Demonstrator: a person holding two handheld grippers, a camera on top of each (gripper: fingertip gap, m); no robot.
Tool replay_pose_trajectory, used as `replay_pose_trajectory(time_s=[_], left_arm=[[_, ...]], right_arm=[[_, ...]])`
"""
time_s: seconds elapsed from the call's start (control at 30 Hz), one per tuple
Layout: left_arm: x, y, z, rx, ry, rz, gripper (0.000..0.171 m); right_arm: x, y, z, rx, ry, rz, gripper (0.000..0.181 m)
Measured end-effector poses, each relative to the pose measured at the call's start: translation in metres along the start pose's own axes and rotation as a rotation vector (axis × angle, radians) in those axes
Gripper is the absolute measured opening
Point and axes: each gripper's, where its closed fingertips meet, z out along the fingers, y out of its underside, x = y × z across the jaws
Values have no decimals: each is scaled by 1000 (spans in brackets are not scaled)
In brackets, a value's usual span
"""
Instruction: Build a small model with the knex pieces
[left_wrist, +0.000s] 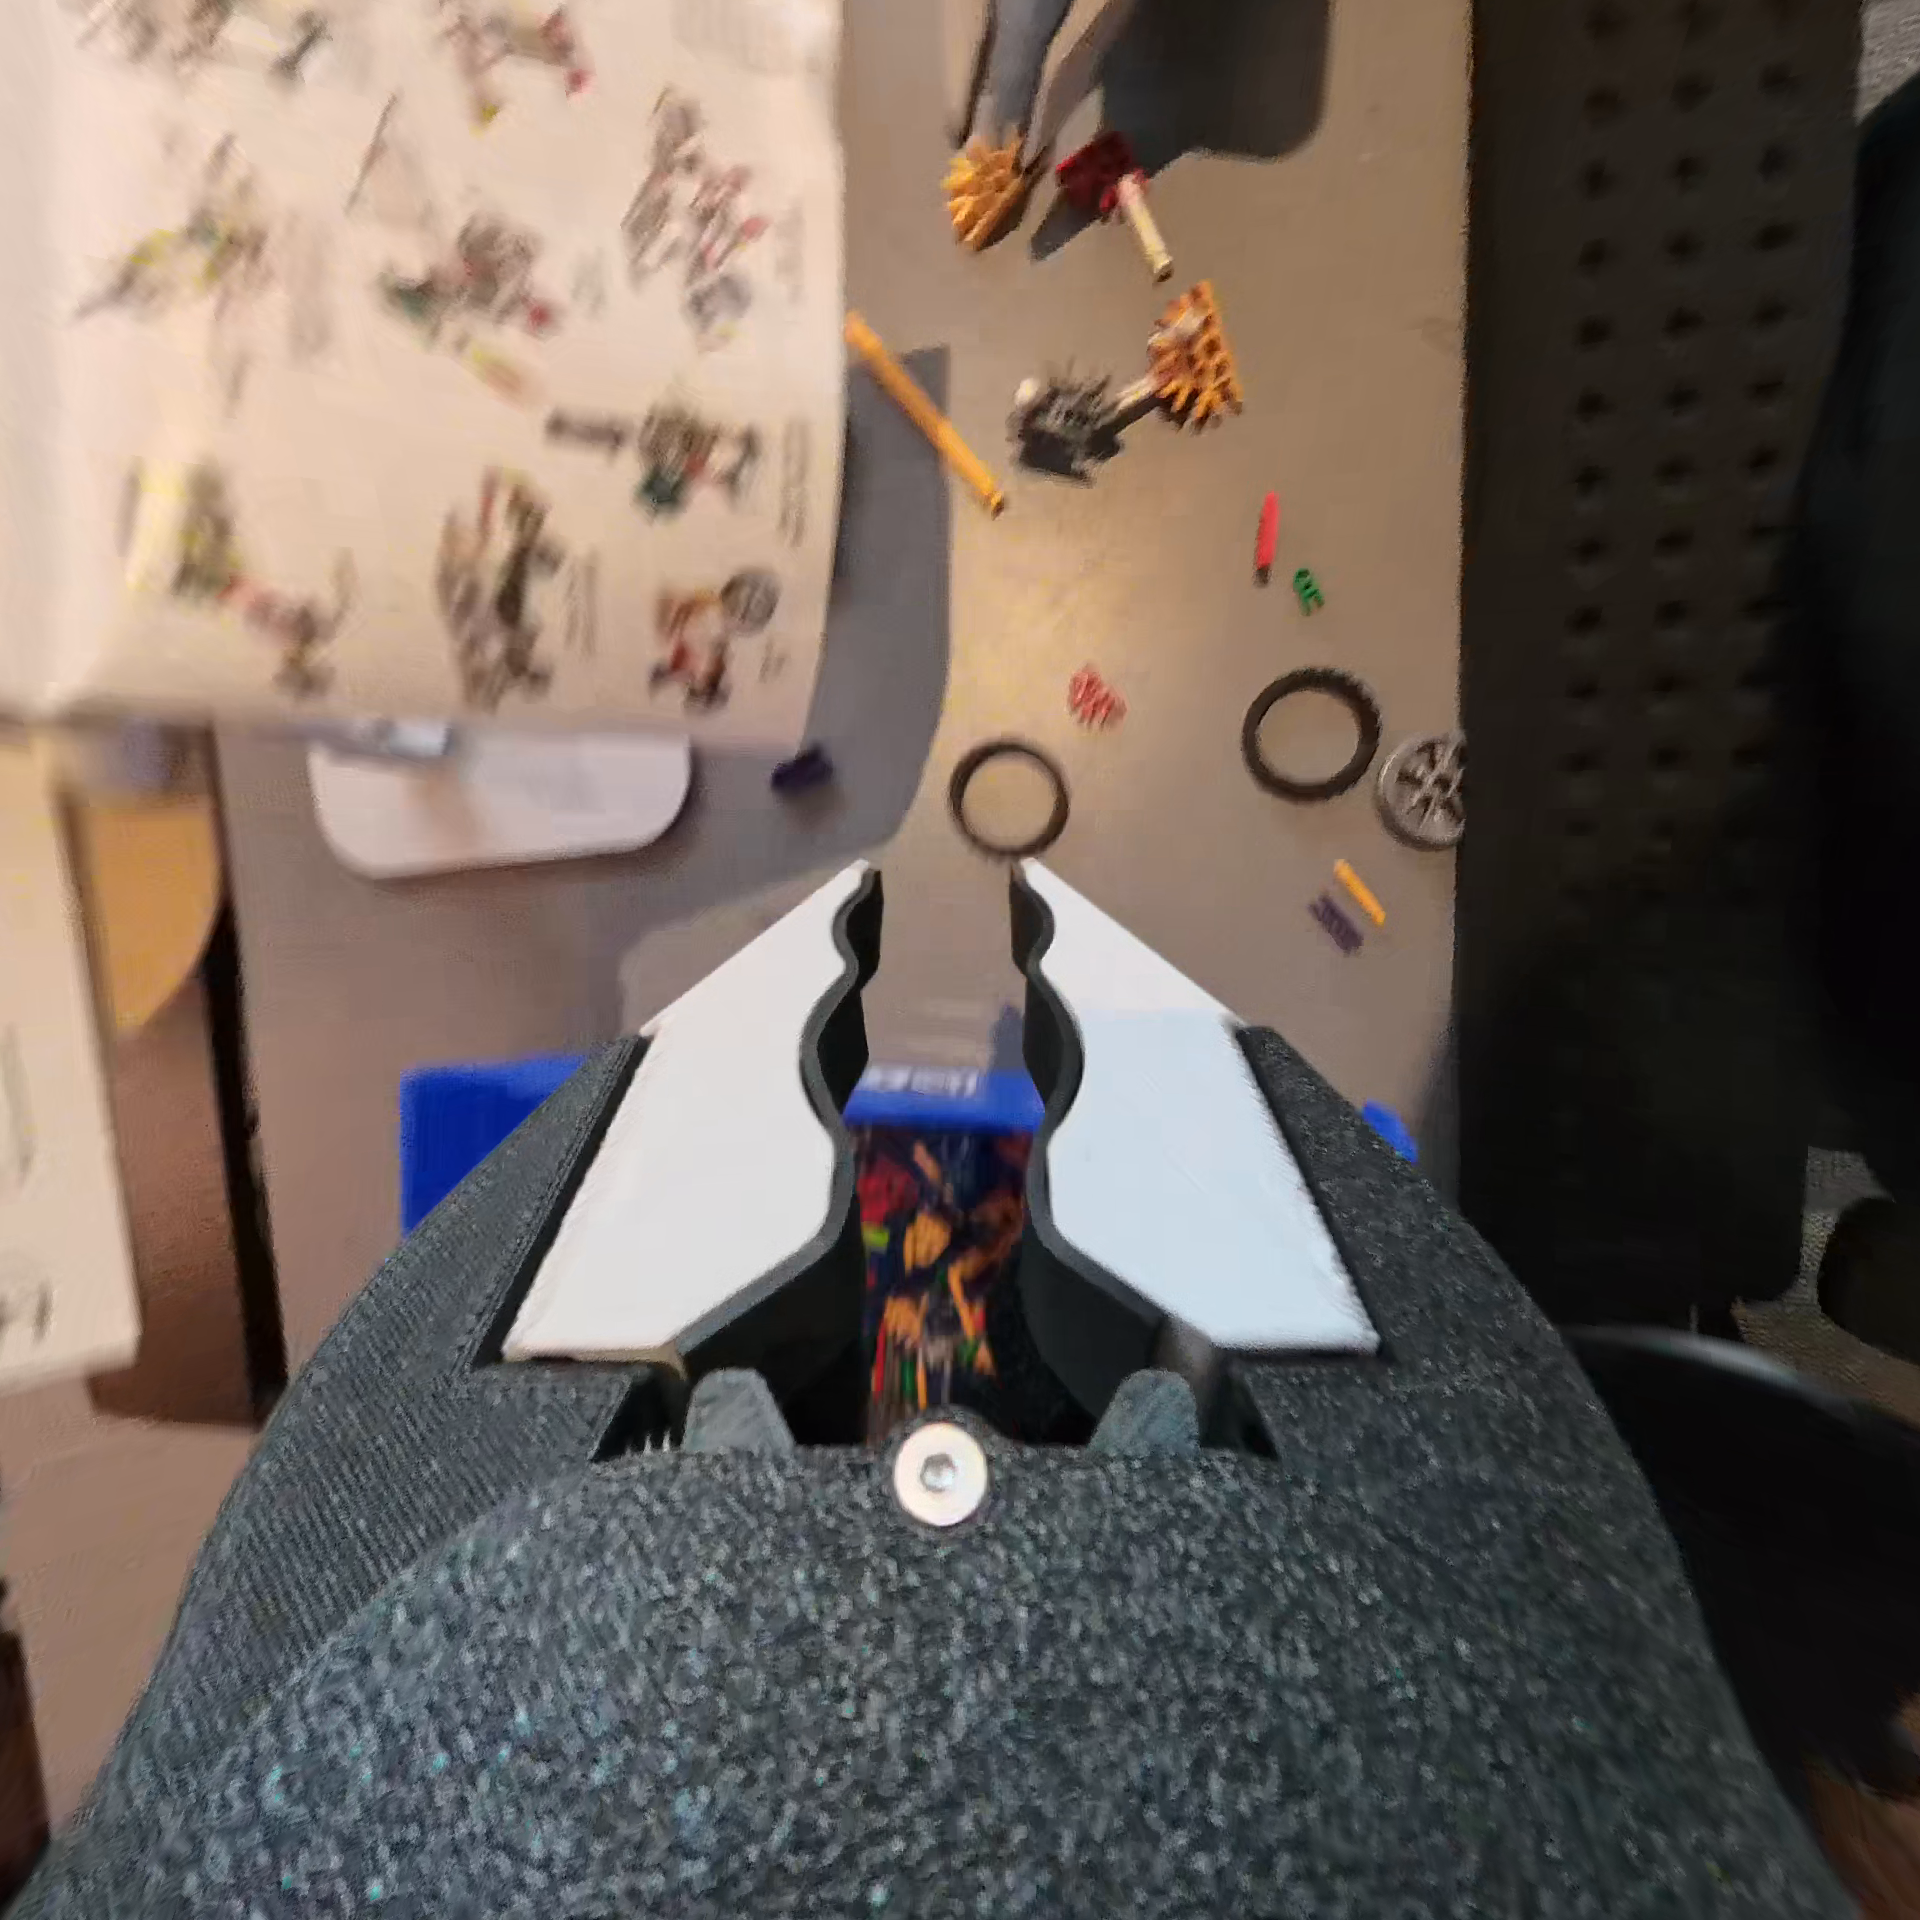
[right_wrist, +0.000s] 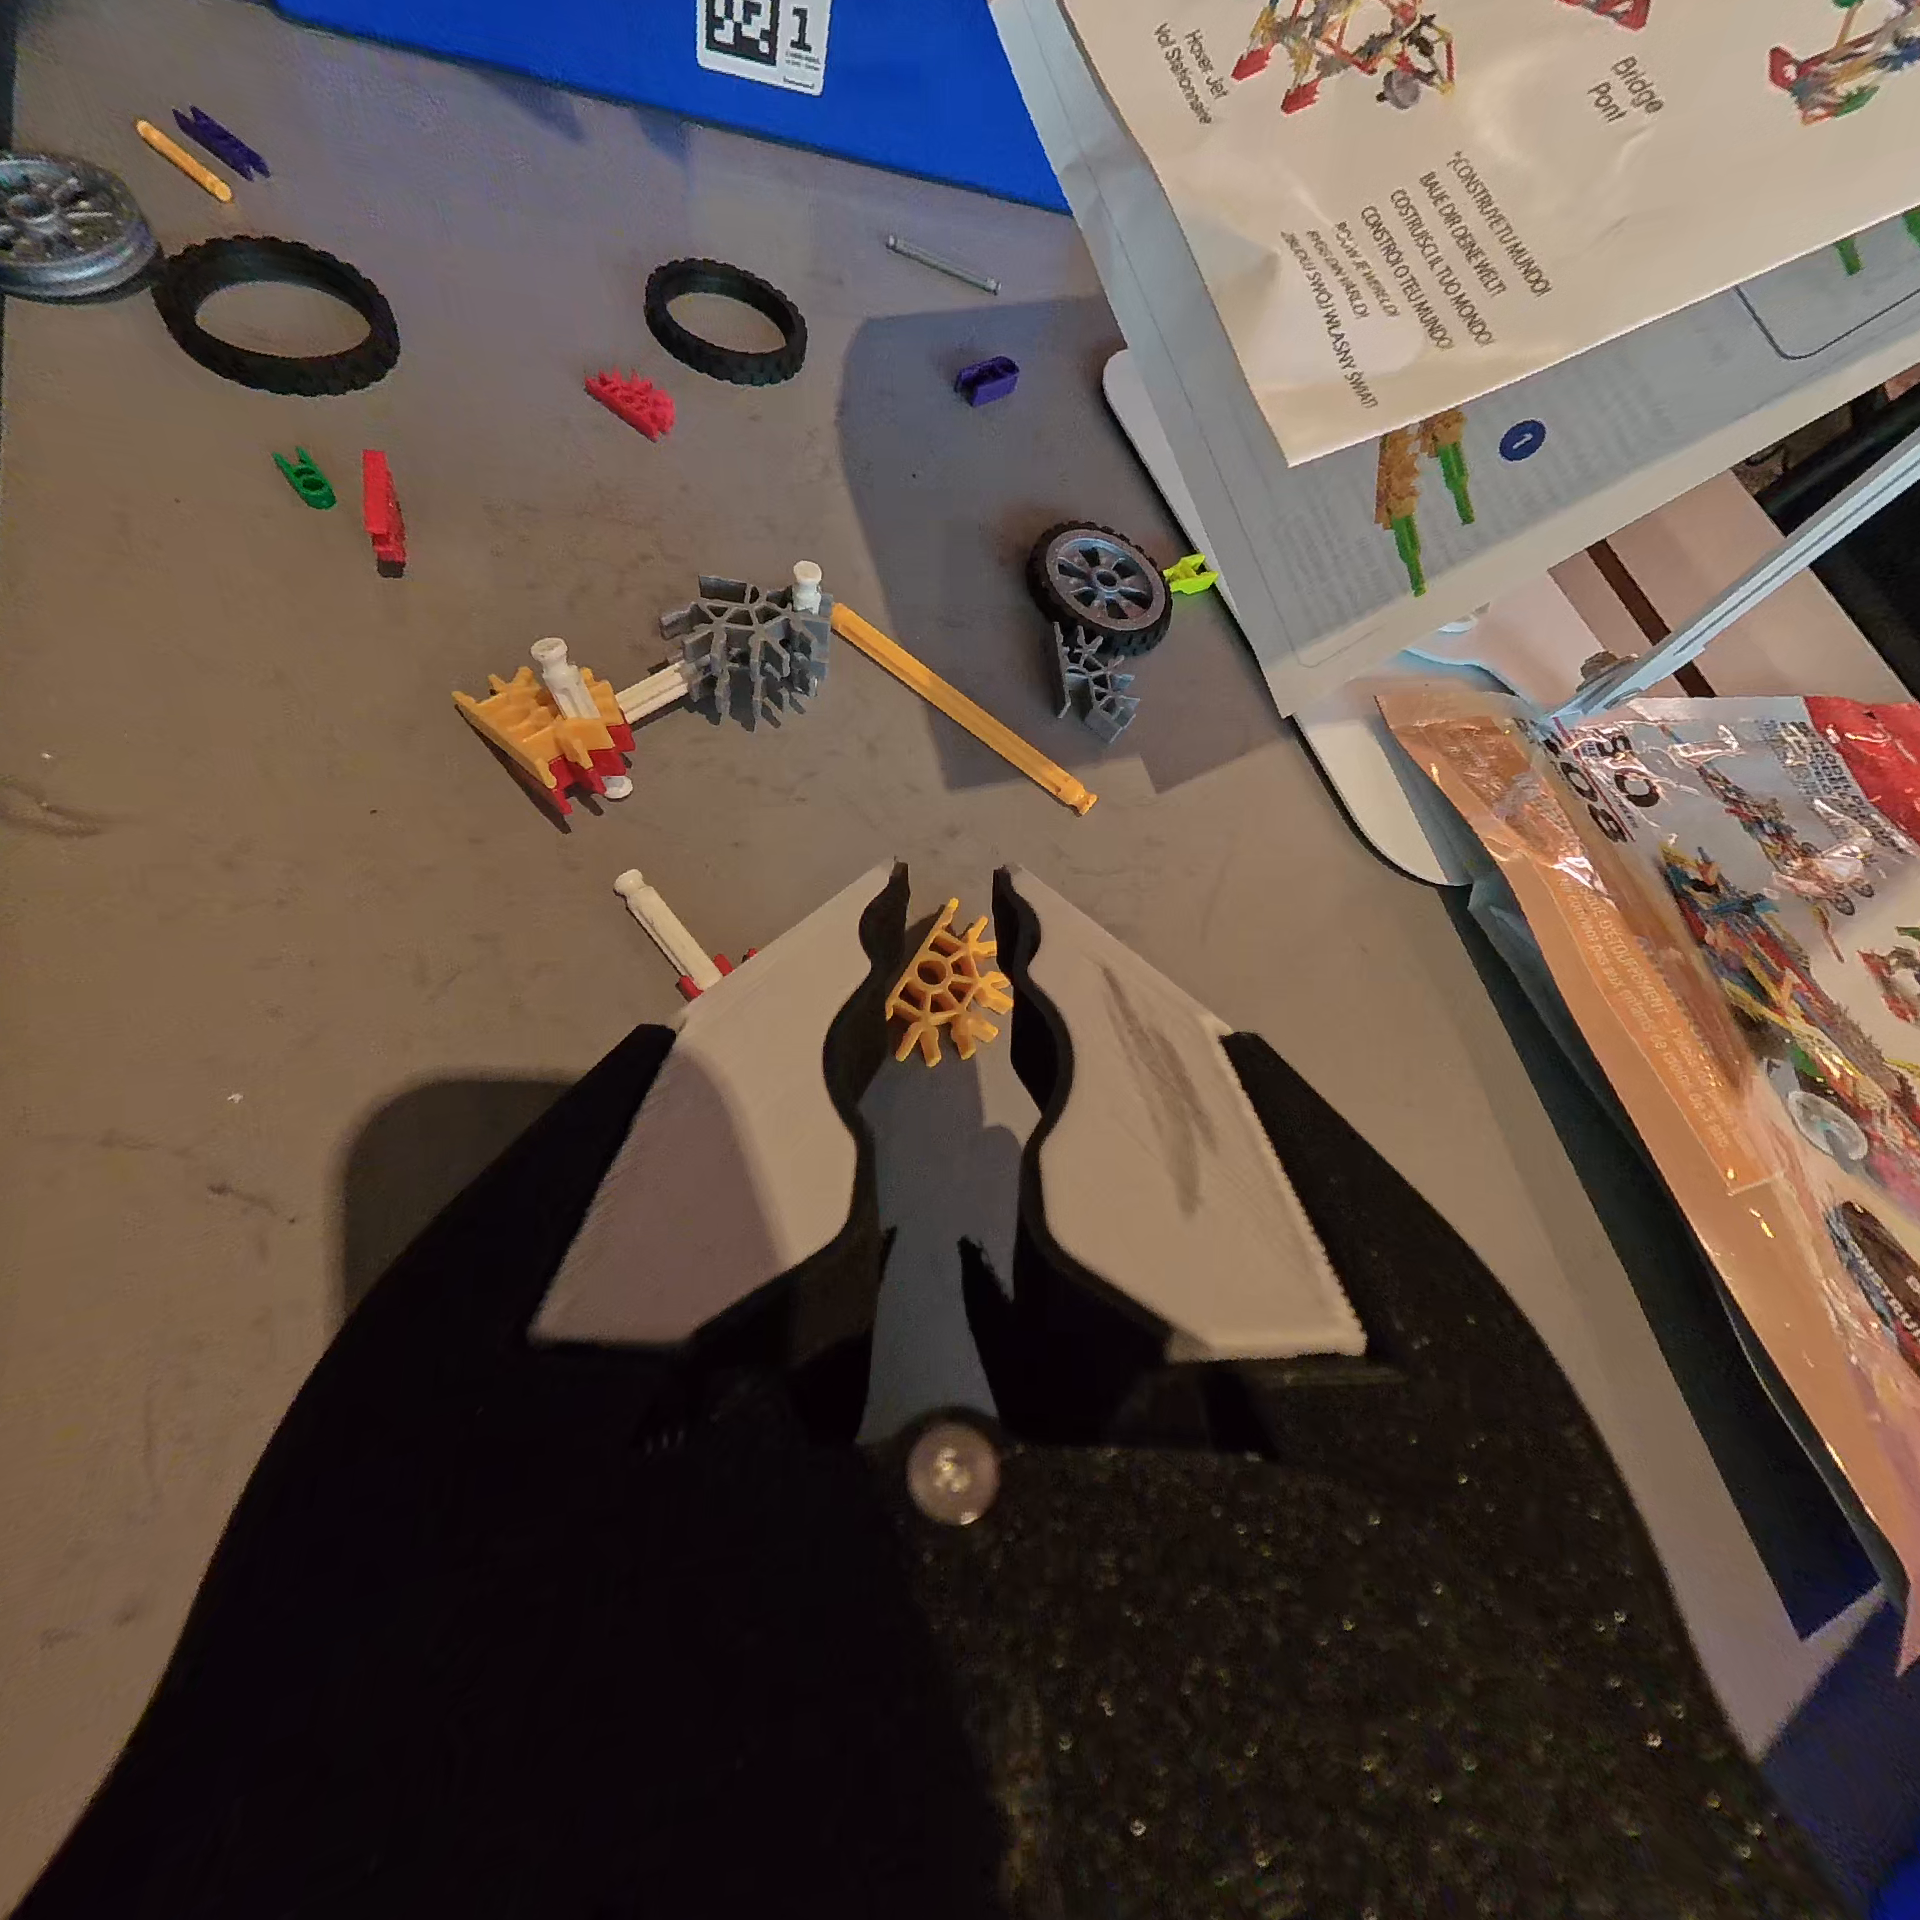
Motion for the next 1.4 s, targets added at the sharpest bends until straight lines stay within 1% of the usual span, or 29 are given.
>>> replay_pose_trajectory(time_s=[0.1,0.17,0.23,0.3,0.37,0.6,0.7,0.73,0.8,0.87,1.0,1.03,1.17,1.33,1.4], left_arm=[[-15,45,-29,-52,-57,-78,21],[-11,71,-37,-80,-37,-125,21],[-6,89,-33,-84,-10,-159,21],[3,106,-19,-120,22,-156,22],[6,118,-2,-146,39,-168,22],[16,145,47,-218,118,-148,23],[10,160,61,-281,81,-112,26],[8,164,64,-297,65,-98,31],[3,167,68,-299,51,-105,32],[1,170,72,-299,44,-103,30],[0,170,72,-290,54,-112,14],[-2,171,71,-291,49,-120,6],[-11,175,64,-282,24,-136,5],[-31,182,49,-251,-31,-193,5],[-38,187,45,-256,-53,-222,11]], right_arm=[[1,0,0,-1,3,4,16],[2,0,0,-1,7,6,16],[3,0,0,-2,11,9,16],[4,1,1,-3,17,14,16],[5,1,1,-3,22,17,16],[8,2,1,-7,34,25,16],[9,2,1,-10,36,25,16],[9,2,1,-10,37,25,16],[9,2,1,-10,37,25,16],[9,2,1,-10,38,27,16],[11,3,1,-11,43,31,16],[11,3,1,-11,44,32,16],[12,4,1,-18,49,34,16],[13,5,2,-24,54,36,16],[13,5,2,-26,54,37,16]])
